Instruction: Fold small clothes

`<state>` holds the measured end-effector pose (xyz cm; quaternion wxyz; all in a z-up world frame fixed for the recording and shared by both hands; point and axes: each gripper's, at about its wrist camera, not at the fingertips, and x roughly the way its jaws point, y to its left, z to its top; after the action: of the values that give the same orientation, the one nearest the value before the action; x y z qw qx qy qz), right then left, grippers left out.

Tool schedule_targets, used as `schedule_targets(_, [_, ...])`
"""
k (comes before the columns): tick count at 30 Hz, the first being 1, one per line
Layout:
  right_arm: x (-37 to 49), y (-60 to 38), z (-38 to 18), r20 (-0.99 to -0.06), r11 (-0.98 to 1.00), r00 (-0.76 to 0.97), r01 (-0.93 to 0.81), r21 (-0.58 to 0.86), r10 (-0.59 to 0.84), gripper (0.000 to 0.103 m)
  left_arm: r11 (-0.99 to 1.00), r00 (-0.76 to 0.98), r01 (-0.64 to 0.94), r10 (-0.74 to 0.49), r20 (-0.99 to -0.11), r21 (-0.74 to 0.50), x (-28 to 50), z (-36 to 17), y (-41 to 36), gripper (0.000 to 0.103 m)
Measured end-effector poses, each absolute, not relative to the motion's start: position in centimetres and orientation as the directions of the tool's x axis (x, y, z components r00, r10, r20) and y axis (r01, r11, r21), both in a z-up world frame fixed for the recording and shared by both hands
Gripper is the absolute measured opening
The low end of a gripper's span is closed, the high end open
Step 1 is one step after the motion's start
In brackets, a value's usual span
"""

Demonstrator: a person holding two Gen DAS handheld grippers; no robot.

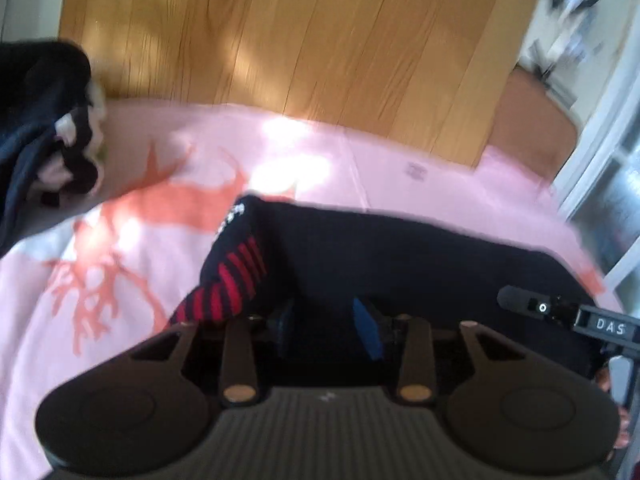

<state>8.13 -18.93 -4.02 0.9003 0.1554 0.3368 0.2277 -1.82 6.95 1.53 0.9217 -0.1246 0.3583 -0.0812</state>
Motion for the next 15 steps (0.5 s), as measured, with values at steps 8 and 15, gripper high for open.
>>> schedule_targets(8, [2.3,-28.0,-1.7,-0.421,0.851,0.813,-0.163,0.499,0.403,0.045,0.896,0.757,0.076,-0.337,-0.56,-0.437,-2.9,4.5,9.6,0.037])
schedule_targets(15, [0.5,-33.7,-6.0,-0.467,0.717,0.774,0.025,0.696,0.427,0.059,0.807,0.658,0.242,-0.544,-0.521,-0.538,1.1,4.4,4.6,0.037])
